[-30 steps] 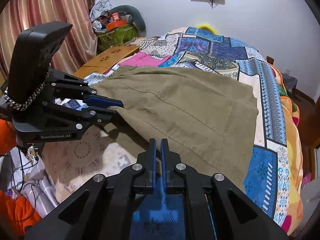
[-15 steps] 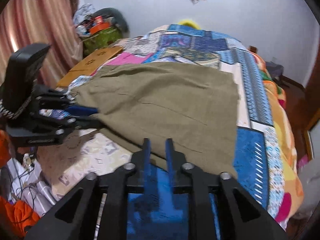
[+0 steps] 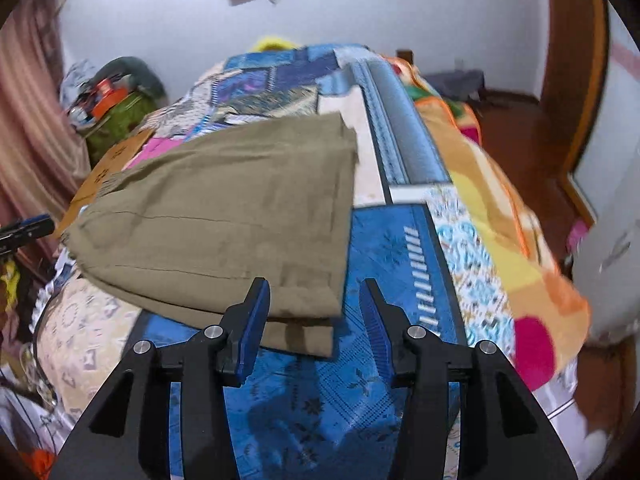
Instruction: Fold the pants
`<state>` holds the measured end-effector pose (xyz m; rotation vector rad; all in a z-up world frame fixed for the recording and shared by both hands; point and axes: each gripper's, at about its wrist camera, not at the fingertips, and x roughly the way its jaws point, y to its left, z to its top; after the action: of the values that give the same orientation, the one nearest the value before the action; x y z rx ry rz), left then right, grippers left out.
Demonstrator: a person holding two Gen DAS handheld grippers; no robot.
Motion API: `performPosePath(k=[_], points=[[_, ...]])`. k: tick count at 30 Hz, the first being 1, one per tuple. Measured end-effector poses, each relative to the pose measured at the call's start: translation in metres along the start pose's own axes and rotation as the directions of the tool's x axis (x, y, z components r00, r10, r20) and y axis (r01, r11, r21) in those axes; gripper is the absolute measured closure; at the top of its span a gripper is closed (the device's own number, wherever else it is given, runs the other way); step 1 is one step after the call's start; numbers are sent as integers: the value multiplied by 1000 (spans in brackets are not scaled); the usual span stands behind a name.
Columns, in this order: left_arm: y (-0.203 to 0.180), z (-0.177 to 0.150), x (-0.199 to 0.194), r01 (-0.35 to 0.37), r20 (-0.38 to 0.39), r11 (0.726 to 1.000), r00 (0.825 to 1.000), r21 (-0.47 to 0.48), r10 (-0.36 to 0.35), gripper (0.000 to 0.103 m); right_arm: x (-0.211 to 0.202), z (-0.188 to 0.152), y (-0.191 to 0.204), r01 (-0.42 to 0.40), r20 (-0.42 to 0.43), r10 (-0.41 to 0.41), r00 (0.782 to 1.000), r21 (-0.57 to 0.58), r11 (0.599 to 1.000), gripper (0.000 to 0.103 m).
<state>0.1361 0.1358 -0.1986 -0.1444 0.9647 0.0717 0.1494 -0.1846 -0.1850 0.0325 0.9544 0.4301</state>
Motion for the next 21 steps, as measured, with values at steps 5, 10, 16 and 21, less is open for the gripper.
performPosePath(k=[5, 10, 16, 21], points=[[18, -10, 23, 58, -72, 992, 995, -113, -67, 31, 23, -11, -8, -26, -54, 30, 998, 76, 997, 60], [16, -10, 28, 161, -79, 977, 982, -138, -173, 46, 24, -16, -2, -30, -53, 33, 998, 66, 997, 79], [-5, -10, 23, 113, -61, 992, 991, -48, -116, 59, 19, -14, 8, 3, -35, -4, 999, -24, 1000, 92], [-9, -4, 1, 82, 17, 997, 996, -5, -82, 60, 6, -9, 9, 25, 11, -25, 1000, -61, 998, 92]])
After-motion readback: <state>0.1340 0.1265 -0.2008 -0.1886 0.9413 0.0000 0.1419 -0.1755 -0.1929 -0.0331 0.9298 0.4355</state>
